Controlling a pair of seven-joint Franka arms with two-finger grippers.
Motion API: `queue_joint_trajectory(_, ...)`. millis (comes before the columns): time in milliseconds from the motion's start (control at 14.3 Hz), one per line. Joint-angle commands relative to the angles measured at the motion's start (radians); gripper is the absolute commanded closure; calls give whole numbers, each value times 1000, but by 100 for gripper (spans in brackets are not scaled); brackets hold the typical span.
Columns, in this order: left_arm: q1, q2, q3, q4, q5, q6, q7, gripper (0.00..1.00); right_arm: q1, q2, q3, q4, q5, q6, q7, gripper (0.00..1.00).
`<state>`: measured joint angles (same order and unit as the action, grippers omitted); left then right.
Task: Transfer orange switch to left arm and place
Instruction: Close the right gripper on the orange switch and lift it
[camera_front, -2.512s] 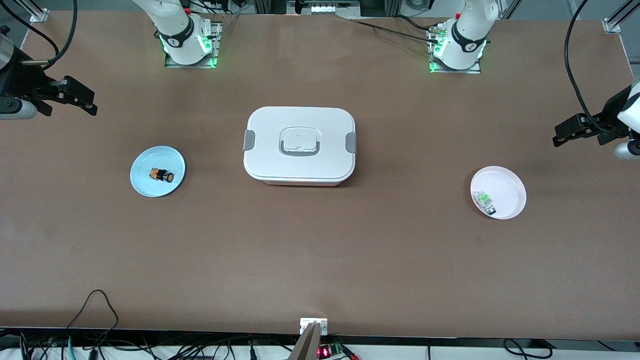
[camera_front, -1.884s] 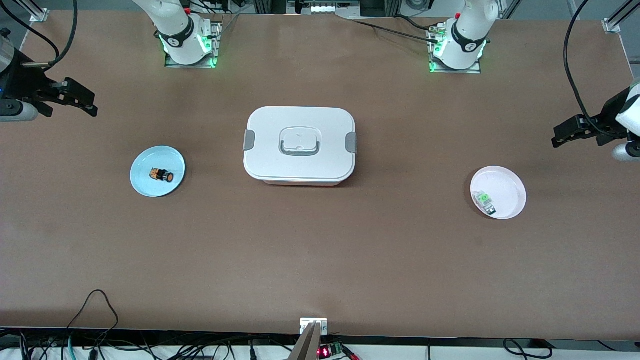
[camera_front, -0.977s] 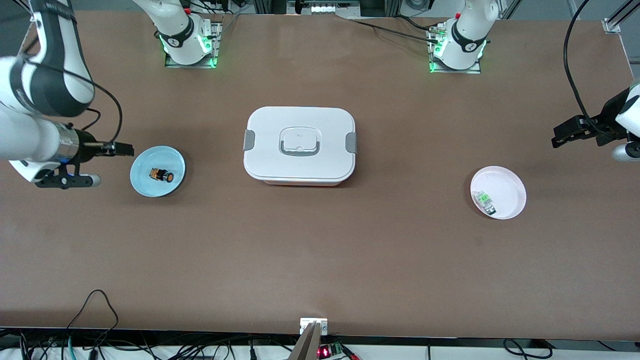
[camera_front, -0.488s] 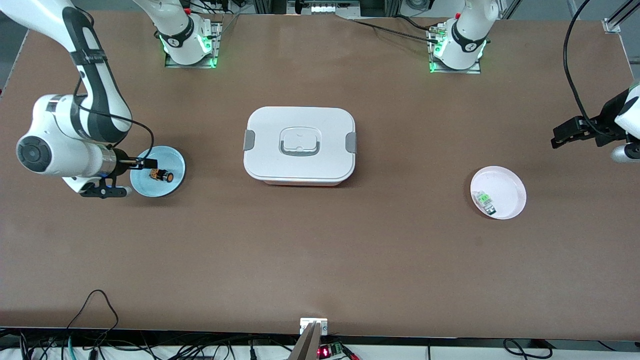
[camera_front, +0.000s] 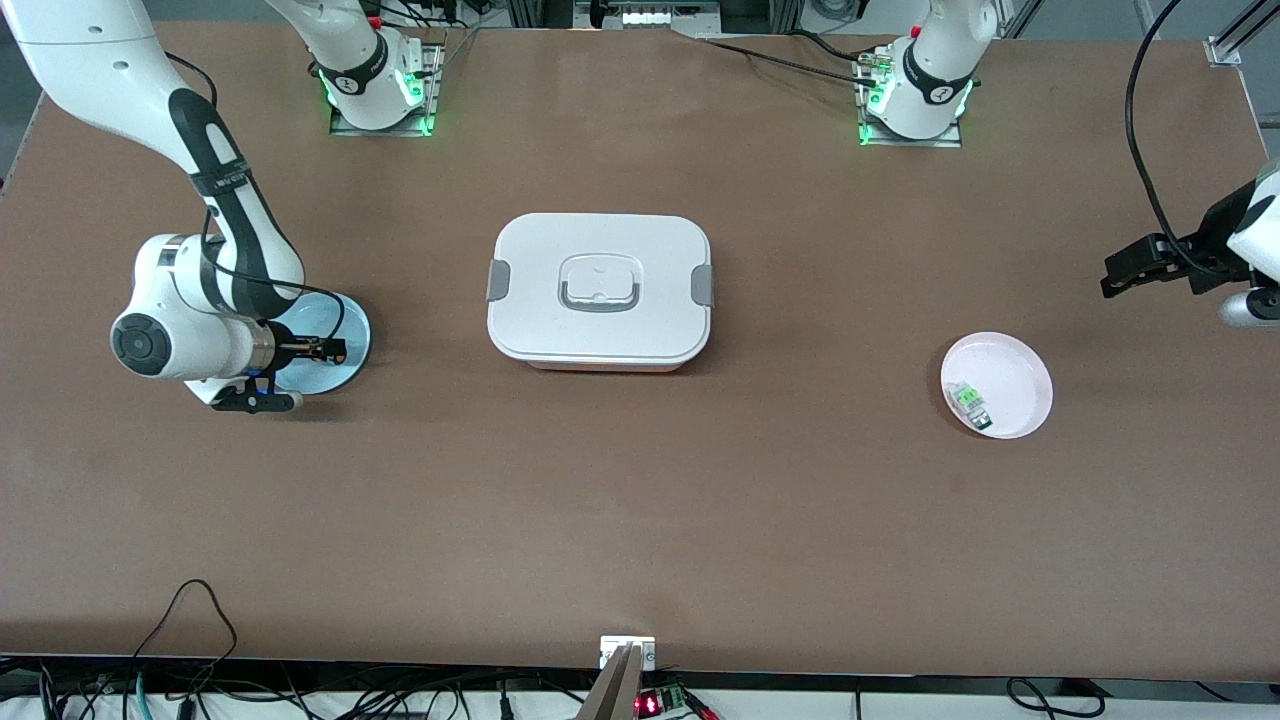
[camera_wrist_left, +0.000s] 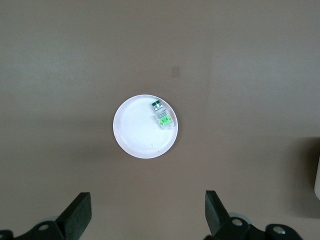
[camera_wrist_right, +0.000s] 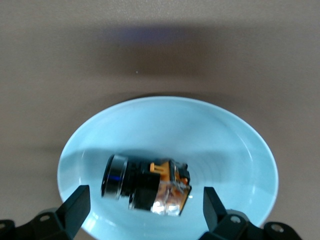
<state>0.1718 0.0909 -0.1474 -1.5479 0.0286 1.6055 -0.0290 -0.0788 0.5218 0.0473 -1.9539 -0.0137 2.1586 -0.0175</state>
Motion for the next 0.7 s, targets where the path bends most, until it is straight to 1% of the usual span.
queue_joint_trajectory(0,2,-3,3,2,-16,4,12,0,-7,12,8,-3,-5,27,-1,0)
queue_joint_trajectory(209,2,-5,3,2,-7,4,11,0,-10,17,8,-3,-5,27,-1,1)
queue_joint_trajectory(279,2,-5,2,2,-7,2,14,0,-10,17,8,-3,-5,27,-1,6)
queue_joint_trajectory(349,0,-7,0,2,-7,2,18,0,-10,17,8,-2,-5,27,-1,14)
queue_joint_trajectory(558,-5,-5,-4,-1,-7,1,23,0,-10,17,8,-2,-5,24,-2,49)
queue_joint_trajectory(628,-6,-3,-4,-3,-9,1,24,0,-10,17,8,-2,-5,24,-2,59)
